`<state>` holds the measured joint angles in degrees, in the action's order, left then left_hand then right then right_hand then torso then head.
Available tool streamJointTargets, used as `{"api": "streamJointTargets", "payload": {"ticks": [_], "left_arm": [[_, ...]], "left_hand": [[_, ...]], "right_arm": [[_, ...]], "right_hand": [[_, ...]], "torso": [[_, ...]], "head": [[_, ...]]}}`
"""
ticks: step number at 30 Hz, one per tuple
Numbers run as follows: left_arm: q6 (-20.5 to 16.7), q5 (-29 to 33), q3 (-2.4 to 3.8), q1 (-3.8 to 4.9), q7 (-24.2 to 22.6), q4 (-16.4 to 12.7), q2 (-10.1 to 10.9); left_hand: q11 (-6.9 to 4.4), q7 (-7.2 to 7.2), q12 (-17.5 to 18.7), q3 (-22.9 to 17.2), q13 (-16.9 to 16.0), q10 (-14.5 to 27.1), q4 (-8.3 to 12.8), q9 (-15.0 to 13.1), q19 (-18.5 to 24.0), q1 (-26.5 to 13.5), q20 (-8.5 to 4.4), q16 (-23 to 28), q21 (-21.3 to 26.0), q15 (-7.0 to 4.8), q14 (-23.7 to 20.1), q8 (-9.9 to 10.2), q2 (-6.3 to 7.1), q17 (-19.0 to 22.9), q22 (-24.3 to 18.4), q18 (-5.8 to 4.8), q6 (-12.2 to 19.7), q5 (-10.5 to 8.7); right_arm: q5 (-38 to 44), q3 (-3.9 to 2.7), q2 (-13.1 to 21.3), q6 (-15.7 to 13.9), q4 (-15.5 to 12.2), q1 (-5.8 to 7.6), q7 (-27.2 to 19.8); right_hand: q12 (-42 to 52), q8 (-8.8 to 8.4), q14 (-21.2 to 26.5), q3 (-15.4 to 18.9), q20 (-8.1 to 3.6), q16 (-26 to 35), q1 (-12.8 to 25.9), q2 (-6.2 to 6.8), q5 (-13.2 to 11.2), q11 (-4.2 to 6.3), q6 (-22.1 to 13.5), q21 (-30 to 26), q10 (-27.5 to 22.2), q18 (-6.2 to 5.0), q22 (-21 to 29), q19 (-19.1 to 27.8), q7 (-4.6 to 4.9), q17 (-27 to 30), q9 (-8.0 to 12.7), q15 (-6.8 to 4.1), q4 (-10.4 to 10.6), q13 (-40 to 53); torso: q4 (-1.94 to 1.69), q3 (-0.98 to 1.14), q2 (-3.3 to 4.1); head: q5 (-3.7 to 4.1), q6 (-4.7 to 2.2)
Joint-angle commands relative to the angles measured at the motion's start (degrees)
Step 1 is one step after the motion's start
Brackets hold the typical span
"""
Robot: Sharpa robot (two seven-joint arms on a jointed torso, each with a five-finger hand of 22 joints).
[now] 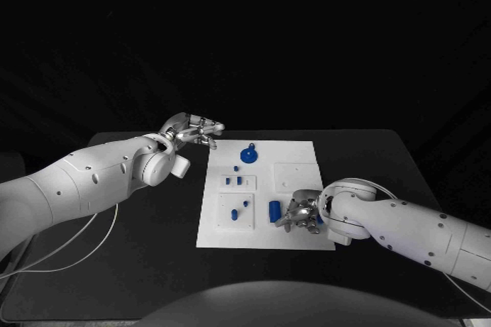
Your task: Assemble the parts on the task board
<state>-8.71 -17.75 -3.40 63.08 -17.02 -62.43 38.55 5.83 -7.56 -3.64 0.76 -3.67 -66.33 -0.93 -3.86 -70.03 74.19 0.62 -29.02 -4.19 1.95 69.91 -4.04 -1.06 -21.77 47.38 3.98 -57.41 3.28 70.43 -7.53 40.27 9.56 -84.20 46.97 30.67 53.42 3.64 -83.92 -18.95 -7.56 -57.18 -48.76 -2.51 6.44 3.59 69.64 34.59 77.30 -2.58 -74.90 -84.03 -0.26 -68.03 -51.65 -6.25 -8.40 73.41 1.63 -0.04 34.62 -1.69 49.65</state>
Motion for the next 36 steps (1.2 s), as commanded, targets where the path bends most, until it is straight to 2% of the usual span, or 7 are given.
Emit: {"api": "streamJointTargets", "payload": {"ticks": [1, 6, 10, 15, 21, 25, 36], "left_arm": [[0.9, 0.0, 0.0, 0.0, -0.2, -0.1, 0.0], [0.9, 0.0, -0.02, 0.0, -0.3, -0.1, 0.1], [0.9, 0.0, -0.03, 0.0, -0.3, 0.0, 0.1], [0.8, 0.0, -0.04, 0.0, -0.4, 0.0, 0.3], [0.4, -0.1, -0.04, 0.0, -0.6, -0.1, 0.5], [0.1, -0.1, -0.04, 0.01, -0.7, -0.2, 0.6], [-0.3, -0.1, -0.03, 0.01, -1.0, -0.4, 0.6]], "left_hand": [[-0.01, -0.13, -0.1, 0.0, -0.1, 0.4, 0.3, 0.0, 0.1, -0.1, 0.34, -0.2, 0.0, 0.17, -0.2, -0.3, -0.5, 0.1, -0.1, 0.28, -0.3, -0.18], [-0.01, -0.13, -0.1, 0.0, -0.1, 0.4, 0.3, 0.0, 0.1, -0.1, 0.34, -0.2, 0.0, 0.17, -0.2, -0.3, -0.5, 0.1, -0.1, 0.28, -0.3, -0.18], [-0.01, -0.13, -0.1, 0.0, -0.1, 0.4, 0.3, 0.0, 0.1, -0.1, 0.34, -0.2, 0.0, 0.17, -0.2, -0.3, -0.5, 0.1, -0.1, 0.28, -0.3, -0.18], [-0.01, -0.13, -0.1, 0.0, -0.1, 0.4, 0.4, 0.0, 0.1, -0.1, 0.34, -0.2, 0.0, 0.17, -0.2, -0.3, -0.47, 0.1, -0.1, 0.28, -0.3, -0.18], [-0.02, -0.15, -0.1, 0.1, -0.1, 0.3, 0.4, 0.0, 0.1, -0.2, 0.34, -0.3, 0.0, 0.17, -0.2, -0.3, -0.41, 0.1, 0.0, 0.28, -0.3, -0.19], [-0.04, -0.19, -0.1, 0.1, -0.1, 0.2, 0.4, 0.0, 0.1, -0.2, 0.32, -0.3, -0.1, 0.15, -0.2, -0.3, -0.39, 0.1, 0.0, 0.29, -0.3, -0.2], [-0.06, -0.2, -0.1, 0.1, -0.1, 0.1, 0.4, 0.0, 0.0, -0.2, 0.29, -0.3, -0.1, 0.12, -0.1, -0.3, -0.4, 0.1, 0.0, 0.29, -0.2, -0.2]], "right_arm": [[-0.6, -0.01, 0.2, 1.8, -0.3, -0.11, -0.8], [-1.5, -0.01, 1.1, 2.8, -1.3, -0.14, -2.2], [-2.2, -0.34, 2.4, 4.3, -2.8, -0.15, -3.7], [-1.5, -2.39, 5.2, 4.9, -4.9, -0.15, -5.1], [1.6, -5.59, 8.2, 2.8, -4.8, -0.12, -5.7], [3.7, -7.21, 10.1, 2.2, -4.4, -0.08, -5.6], [12.0, -8.35, 11.9, 2.2, -1.7, 0.11, -3.4]], "right_hand": [[0.3, 0.07, -0.2, -0.2, -0.14, -0.1, 0.6, 0.42, 0.2, 0.27, 0.0, -0.4, 0.2, 0.66, -3.2, -3.0, -0.31, 0.1, -0.1, -0.18, -0.1, 0.0], [0.4, 0.07, -0.2, 2.7, -0.08, -0.1, -0.1, 2.03, 1.2, 0.21, 0.2, -0.5, 0.1, 0.65, -3.2, -3.0, -0.17, 0.1, -0.1, -0.22, 0.5, 0.0], [0.3, 0.01, -0.2, 5.3, 0.03, 0.0, -1.5, 3.85, -2.9, 0.0, 0.1, -0.5, 0.0, 0.58, -3.2, -3.0, -0.08, 0.2, -0.2, -0.08, 2.6, 0.0], [0.1, 0.01, -0.2, 8.6, 0.31, 0.1, -5.3, 4.27, -3.0, -0.38, -1.1, -0.8, -0.3, 0.46, -3.4, -3.0, 0.64, 0.2, 2.9, 0.28, 5.3, -0.2], [0.3, -0.01, -0.2, 8.9, 0.39, 0.3, -9.0, 1.67, -0.5, -0.47, -1.9, -0.8, -0.3, 0.33, -3.5, -3.0, 0.86, 0.3, 9.2, 0.32, 1.4, -0.2], [1.0, -0.03, -0.3, 9.2, 0.34, -0.1, -9.2, 1.08, -0.7, -0.46, -2.2, -0.4, 0.0, 0.31, -3.6, -3.1, 0.96, 0.1, 10.3, 0.3, 0.5, 0.1], [2.4, 0.05, -0.3, 3.2, 0.36, -1.1, -9.7, 5.1, -3.6, -0.58, -2.9, 0.7, 0.2, 0.31, -3.9, -3.1, 1.25, -0.2, 10.8, 0.39, 3.4, 1.3]], "torso": [[0.01, 0.03, 0.03], [0.04, 0.04, 0.03], [0.07, 0.05, 0.02], [0.13, 0.06, -0.02], [0.13, 0.08, -0.01], [0.02, 0.13, 0.07], [0.03, 0.04, 0.02]], "head": [[0.0, -0.08], [-0.01, -0.11], [0.08, 0.04], [0.38, -0.3], [0.38, -0.31], [0.54, -0.57], [1.38, -0.82]]}}
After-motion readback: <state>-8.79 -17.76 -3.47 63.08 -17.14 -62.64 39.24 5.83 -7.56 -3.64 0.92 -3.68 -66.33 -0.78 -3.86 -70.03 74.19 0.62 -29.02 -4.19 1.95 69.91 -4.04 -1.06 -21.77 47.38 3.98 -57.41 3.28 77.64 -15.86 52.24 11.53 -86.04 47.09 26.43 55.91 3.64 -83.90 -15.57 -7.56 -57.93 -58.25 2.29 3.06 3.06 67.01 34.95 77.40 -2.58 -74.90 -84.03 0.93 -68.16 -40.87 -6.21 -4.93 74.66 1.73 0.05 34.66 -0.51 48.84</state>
